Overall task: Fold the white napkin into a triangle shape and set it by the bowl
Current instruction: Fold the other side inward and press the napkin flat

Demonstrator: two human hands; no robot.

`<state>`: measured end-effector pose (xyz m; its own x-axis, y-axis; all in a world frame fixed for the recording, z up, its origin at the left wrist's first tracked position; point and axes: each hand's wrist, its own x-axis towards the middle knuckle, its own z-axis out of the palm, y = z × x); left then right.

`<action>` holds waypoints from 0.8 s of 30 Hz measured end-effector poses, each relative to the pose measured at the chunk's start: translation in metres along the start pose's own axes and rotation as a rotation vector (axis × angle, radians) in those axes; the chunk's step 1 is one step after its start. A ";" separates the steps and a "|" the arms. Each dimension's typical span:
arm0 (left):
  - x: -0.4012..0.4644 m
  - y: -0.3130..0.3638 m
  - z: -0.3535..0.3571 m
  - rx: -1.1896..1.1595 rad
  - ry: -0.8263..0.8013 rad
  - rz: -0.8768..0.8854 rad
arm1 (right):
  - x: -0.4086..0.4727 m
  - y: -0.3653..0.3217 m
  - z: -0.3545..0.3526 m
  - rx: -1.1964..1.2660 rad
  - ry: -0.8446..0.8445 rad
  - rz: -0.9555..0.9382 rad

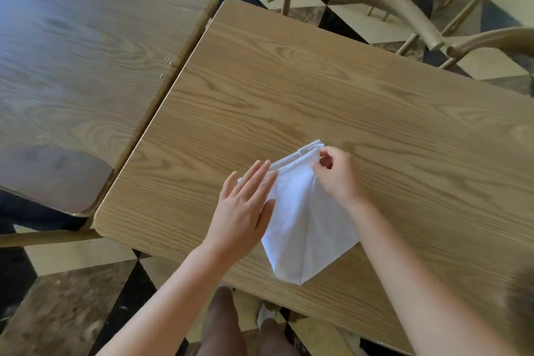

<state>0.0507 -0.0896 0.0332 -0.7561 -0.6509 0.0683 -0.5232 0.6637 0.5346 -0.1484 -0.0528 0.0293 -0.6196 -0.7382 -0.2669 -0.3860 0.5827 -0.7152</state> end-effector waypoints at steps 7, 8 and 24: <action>-0.002 -0.003 0.048 0.186 0.004 0.146 | 0.027 0.003 0.001 -0.374 0.127 -0.105; -0.002 -0.002 0.053 0.205 -0.019 0.132 | 0.027 0.004 0.001 -0.409 0.165 -0.135; 0.009 0.013 0.075 0.282 -0.174 0.090 | 0.020 0.050 0.019 -0.734 -0.121 -0.491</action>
<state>0.0071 -0.0594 -0.0221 -0.8470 -0.5288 -0.0534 -0.5213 0.8070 0.2775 -0.1665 -0.0448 -0.0240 -0.2084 -0.9686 -0.1358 -0.9553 0.2314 -0.1840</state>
